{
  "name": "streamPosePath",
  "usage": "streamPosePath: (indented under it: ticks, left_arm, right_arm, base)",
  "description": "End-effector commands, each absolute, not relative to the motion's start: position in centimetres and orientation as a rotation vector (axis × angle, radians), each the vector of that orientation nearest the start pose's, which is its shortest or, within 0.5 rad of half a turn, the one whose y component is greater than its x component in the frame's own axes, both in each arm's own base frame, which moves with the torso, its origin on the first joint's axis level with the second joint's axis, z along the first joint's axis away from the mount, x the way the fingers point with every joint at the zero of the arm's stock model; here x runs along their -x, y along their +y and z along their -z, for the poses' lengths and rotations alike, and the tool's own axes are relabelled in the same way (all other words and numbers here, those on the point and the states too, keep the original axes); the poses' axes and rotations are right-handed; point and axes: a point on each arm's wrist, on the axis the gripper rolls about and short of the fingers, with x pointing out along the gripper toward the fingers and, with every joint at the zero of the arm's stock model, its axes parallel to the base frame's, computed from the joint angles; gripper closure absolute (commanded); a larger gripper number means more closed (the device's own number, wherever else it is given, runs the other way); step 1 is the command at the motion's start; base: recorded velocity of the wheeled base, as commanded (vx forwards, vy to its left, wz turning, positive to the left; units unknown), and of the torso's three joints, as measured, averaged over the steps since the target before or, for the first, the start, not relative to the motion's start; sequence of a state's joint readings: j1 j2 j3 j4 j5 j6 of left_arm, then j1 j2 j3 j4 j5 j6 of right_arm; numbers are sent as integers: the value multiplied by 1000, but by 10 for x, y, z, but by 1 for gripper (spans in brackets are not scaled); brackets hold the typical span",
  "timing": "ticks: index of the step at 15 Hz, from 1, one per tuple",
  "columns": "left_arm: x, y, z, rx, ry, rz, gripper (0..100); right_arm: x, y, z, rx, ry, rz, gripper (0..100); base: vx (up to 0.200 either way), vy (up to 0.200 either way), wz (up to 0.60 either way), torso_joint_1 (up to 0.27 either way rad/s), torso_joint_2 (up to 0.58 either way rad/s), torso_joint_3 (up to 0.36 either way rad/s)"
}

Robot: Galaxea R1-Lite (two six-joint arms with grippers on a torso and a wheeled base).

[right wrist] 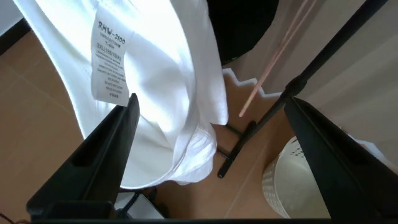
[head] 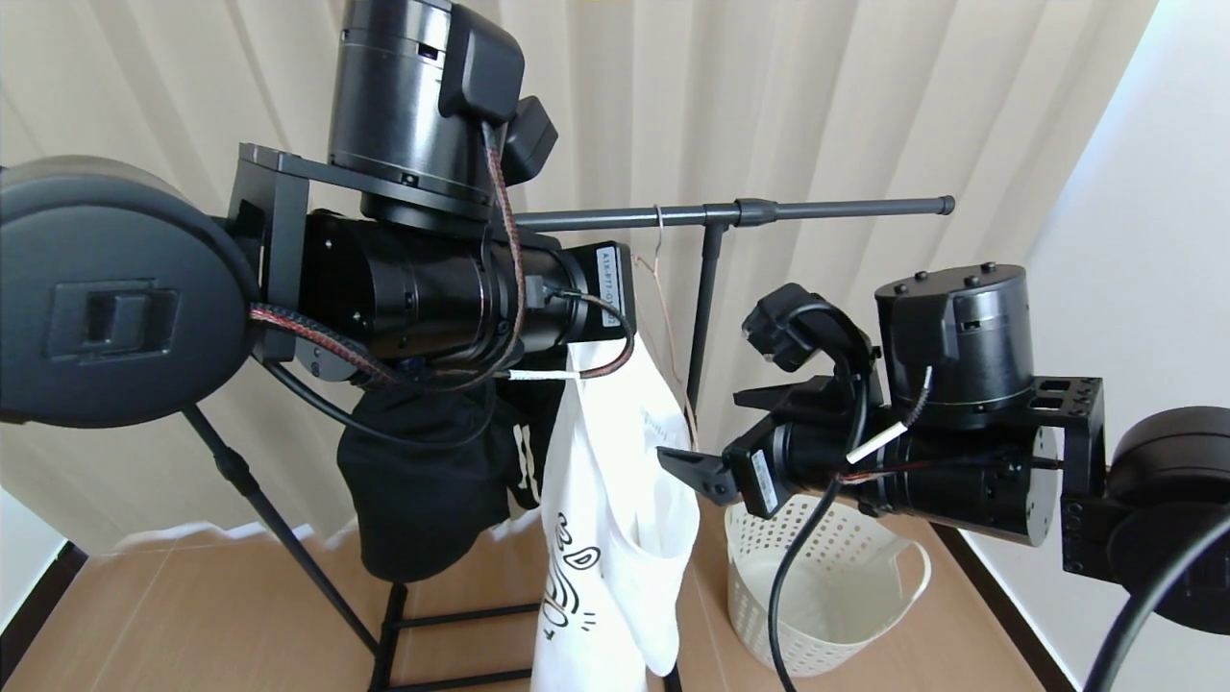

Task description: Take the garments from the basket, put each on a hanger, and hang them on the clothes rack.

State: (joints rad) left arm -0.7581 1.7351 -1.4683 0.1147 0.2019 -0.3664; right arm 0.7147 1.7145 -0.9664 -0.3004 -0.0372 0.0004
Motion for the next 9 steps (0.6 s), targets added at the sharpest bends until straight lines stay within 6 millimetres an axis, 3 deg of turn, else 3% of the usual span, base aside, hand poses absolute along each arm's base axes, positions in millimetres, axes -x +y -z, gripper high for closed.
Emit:
streamPosePath:
  ticks: [1,5,9]
  left_arm:
    - [-245,-225,-284,174,439,476,100]
    - [-245,-225,-283,174,440,476,100]
    - [-244,-225,-283,172,440,471,100]
  right_arm:
    - [-247,213,-179,154,444,-658,0]
    - [-260,224,-163,139,430,-616,0]
    - [-265,226,-169,76,424,-601,0]
  base:
    - [0,0,0,0,0,0]
    - [0,0,0,0,0,0]
    - [0,0,0,0,0,0]
